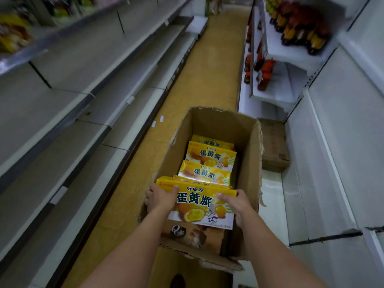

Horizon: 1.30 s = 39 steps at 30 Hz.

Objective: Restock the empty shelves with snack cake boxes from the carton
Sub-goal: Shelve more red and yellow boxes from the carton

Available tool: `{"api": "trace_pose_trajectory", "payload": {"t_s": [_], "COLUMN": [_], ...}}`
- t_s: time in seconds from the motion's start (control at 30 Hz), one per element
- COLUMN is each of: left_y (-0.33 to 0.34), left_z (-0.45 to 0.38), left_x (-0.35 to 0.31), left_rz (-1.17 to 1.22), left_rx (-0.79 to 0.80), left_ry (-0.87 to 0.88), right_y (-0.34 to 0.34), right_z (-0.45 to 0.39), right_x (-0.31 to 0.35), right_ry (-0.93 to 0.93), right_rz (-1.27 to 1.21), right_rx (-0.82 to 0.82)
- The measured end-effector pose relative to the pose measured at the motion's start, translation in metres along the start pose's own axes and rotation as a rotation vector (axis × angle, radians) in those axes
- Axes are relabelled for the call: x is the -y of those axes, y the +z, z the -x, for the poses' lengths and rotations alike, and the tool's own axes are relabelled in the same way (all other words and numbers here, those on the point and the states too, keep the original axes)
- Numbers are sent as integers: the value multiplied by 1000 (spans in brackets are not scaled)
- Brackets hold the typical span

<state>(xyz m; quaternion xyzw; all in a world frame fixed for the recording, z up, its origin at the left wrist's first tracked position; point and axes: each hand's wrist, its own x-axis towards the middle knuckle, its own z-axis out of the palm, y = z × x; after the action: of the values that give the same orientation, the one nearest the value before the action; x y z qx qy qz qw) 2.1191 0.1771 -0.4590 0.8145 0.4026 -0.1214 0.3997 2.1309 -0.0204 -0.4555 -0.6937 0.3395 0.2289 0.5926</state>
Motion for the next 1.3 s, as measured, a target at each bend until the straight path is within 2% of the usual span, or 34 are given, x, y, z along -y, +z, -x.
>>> {"api": "trace_pose_trajectory", "payload": {"t_s": [0.17,0.3,0.4,0.57,0.67,0.87,1.1,1.23,1.3], "left_y": [-45,-88,-117,-177,-206,-264,-343,-391,-415], "left_z": [31,32,28,69,90,116,153,174,183], "left_x": [-14,0,18,38,58,126,225,287,316], "left_rz": [121,323,470,737,912,1053,1099,1145,1162], "left_rx": [-121,-197,-294,-342,-386,-522,-707,-828,-894], "left_ry": [-3,-12,12,69,37,31,69,55,30], "right_y": [9,30,52,101,130,206,297,352,379], "right_z": [30,58,78,119,145,202,294,359,386], "right_x": [42,72,81,83,84,73,31,3,-12], "right_ry": [-151,-254,-305,-384,-444,-506,-622,-749,-875], "right_rz": [-81,-71,-88,-75,-7,213,414,507,555], "right_rx": [93,211,302,432,522,732,815,877,917]}}
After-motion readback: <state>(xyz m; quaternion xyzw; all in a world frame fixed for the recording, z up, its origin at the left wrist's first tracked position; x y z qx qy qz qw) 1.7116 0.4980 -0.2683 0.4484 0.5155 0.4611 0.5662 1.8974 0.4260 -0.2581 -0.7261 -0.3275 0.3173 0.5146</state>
